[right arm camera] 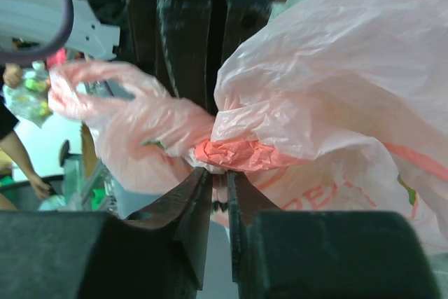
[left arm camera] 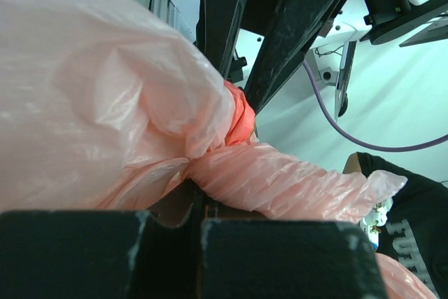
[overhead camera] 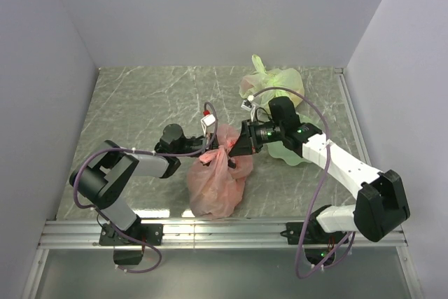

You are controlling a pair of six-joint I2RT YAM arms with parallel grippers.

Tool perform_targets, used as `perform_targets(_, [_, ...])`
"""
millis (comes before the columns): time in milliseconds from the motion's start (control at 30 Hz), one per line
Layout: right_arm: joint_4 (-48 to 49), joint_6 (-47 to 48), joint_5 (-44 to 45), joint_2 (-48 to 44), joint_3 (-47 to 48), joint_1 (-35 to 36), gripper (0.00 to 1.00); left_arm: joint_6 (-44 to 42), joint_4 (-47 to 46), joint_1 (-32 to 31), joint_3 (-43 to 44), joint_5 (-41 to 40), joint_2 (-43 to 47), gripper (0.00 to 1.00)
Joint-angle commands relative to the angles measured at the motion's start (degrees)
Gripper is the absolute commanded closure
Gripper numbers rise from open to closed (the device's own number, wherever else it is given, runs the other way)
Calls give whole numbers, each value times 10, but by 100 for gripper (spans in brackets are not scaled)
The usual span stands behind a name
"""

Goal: Place the fake fruits into the plastic bag and tie a complex knot

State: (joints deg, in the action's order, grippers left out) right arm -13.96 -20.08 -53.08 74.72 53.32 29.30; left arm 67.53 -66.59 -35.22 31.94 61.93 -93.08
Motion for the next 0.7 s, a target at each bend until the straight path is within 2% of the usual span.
perform_targets(0, [81, -44, 15, -1, 28, -2, 81, -21, -10, -13, 11, 19, 15, 100])
perform_targets(233, [98, -60, 48, -5, -1, 14, 82, 5, -54, -23, 24, 33, -13, 100])
perform_targets(333, [105, -72, 50, -7, -14, 17, 83, -22, -11, -31, 35, 32, -12, 100])
perform_targets(567, [156, -109, 45, 10, -9, 20, 85, -17, -19, -38, 37, 33, -15, 100])
perform_targets(633, [143, -96, 35, 11, -7, 26, 77, -26, -2, -37, 41, 32, -13, 100])
perform_targets(667, [104, -77, 33, 7, -2, 26, 73, -27, -1, -36, 42, 31, -13, 100])
